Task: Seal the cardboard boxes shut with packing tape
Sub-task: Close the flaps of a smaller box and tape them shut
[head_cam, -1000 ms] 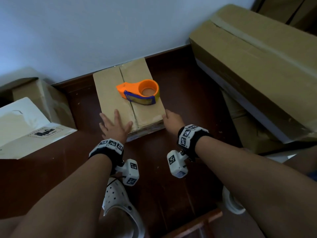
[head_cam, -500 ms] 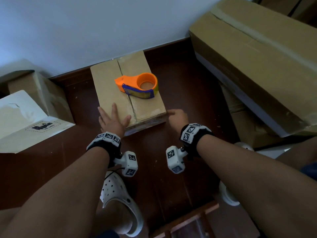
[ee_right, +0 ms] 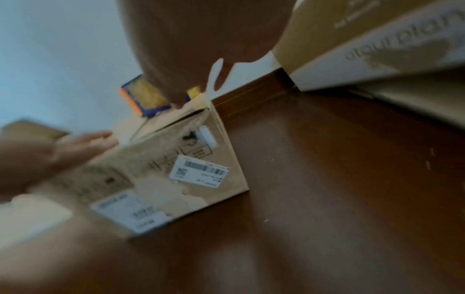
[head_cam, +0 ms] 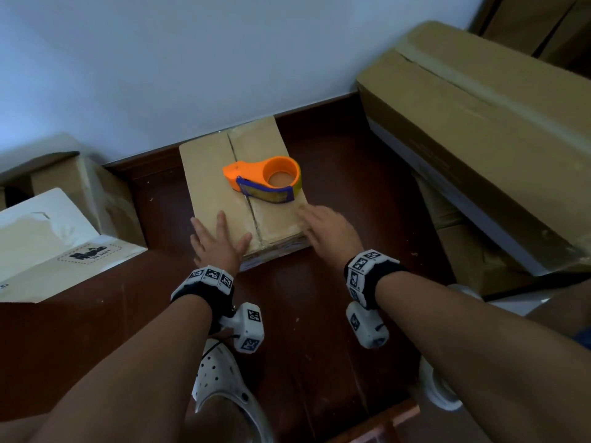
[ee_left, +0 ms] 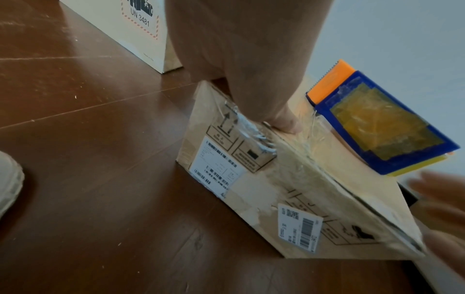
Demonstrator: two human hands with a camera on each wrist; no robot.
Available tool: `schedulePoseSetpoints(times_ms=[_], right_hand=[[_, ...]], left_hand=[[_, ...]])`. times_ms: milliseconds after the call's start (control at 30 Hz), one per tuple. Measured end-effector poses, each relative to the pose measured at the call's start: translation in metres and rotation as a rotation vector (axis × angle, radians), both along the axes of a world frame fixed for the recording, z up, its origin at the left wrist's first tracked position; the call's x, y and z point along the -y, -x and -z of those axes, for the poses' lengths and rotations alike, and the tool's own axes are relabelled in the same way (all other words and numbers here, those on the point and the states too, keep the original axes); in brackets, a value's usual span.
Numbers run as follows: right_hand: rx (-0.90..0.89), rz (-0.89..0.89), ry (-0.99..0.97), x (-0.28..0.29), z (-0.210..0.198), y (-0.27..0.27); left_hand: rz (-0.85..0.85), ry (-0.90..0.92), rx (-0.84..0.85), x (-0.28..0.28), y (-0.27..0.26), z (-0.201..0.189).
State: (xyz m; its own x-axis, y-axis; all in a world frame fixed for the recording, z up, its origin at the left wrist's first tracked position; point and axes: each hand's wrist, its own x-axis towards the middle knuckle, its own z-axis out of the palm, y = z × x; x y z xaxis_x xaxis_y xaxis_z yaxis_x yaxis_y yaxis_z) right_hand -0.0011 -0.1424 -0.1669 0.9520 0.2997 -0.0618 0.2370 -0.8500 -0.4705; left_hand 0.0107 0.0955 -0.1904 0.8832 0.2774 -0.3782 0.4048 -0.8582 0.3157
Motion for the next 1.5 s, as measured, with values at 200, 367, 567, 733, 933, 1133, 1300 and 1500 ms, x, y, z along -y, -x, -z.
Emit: schedulePoseSetpoints(times_ms=[200, 367, 567, 733, 933, 1133, 1300, 1500], right_hand=[[0.014, -0.4, 0.269, -0.007, -0.008, -0.009], [-0.018, -0.413, 0.347, -0.007, -0.007, 0.001], [-0.01, -0.342, 0.312, -0.021, -0.009, -0.006], [-0.056, -0.289, 0.197, -0.041, -0.012, -0.017], [-0.02, -0.285, 0.233, -0.048, -0.007, -0.016], [-0.032, -0.266, 0.274, -0.042, -0.012, -0.008], [-0.013, -0.19, 0.286, -0.034, -0.015, -0.004], [-0.091, -0.168, 0.415, -0.041, -0.024, -0.009]], left_hand=[[0.196, -0.165, 0.105, 0.0, -0.003, -0.017], [0.925, 0.07, 0.438, 0.008, -0.006, -0.016], [0.986, 0.02, 0.414, 0.015, -0.007, -0.009], [0.893, 0.046, 0.381, 0.01, -0.002, -0.014], [0.849, 0.05, 0.353, 0.01, 0.002, -0.014], [0.825, 0.14, 0.388, -0.021, 0.005, -0.016], [0.756, 0.065, 0.388, -0.058, 0.019, -0.023], [0.713, 0.065, 0.389, -0.063, 0.021, -0.018]])
